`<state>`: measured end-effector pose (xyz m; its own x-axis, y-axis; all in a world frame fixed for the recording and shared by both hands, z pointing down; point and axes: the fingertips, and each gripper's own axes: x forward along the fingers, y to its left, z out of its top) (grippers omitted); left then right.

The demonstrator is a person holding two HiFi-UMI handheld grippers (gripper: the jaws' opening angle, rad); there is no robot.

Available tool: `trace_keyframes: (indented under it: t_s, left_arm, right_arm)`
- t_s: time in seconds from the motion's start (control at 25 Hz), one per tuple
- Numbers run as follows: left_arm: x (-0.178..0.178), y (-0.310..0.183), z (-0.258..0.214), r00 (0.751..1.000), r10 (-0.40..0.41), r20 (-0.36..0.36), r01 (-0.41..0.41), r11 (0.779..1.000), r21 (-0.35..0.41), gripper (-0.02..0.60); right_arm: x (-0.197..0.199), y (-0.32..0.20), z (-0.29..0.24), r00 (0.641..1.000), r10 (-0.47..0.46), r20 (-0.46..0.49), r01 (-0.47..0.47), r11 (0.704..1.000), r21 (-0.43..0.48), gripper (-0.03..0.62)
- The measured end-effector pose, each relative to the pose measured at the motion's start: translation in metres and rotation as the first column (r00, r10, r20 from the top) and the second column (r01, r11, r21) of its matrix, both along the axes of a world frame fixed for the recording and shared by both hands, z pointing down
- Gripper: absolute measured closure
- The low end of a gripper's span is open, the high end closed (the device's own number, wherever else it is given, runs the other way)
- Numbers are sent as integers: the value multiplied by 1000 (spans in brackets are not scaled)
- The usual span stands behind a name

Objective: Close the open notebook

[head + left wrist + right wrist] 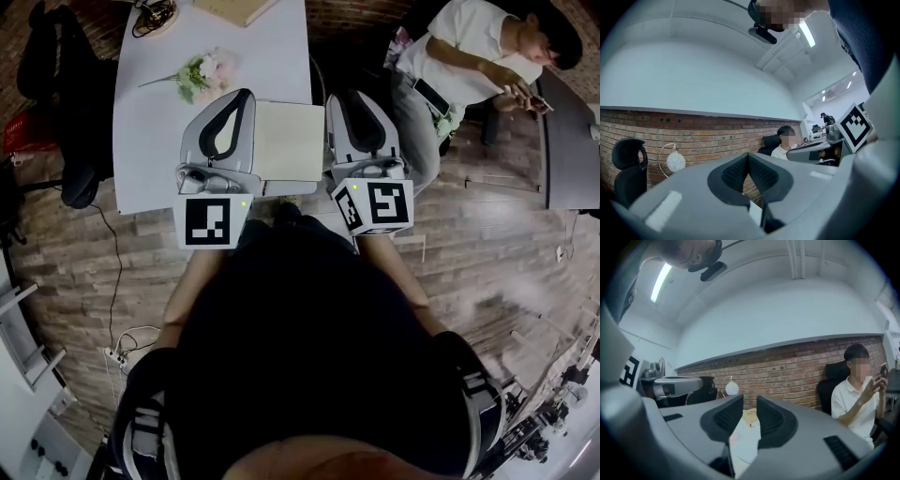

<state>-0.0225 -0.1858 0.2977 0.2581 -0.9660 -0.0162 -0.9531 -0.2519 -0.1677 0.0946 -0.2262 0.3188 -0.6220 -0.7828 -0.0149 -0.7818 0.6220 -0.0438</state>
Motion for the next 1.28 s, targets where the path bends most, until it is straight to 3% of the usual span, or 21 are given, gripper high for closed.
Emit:
trace_keyframes:
  t_s: [0.48, 0.68, 0.96, 1.28]
  left_arm:
    - [10, -21, 32, 1000, 7, 10, -7, 998, -62, 575]
    - [15, -25, 47, 999, 50, 21, -48, 996, -81, 575]
    - [23, -29, 75, 991, 132, 31, -125, 979, -162, 575]
    - [38, -29, 113, 970, 239, 47, -221, 944, -243, 575]
  right_arm:
    - [6, -11, 42, 999, -23, -23, 21, 997, -77, 523]
    - [5, -10, 62, 999, -21, -39, 16, 992, -129, 522]
    - [14, -1, 88, 997, 13, -71, -26, 981, -192, 523]
    - [29, 16, 137, 989, 29, -142, -68, 960, -273, 523]
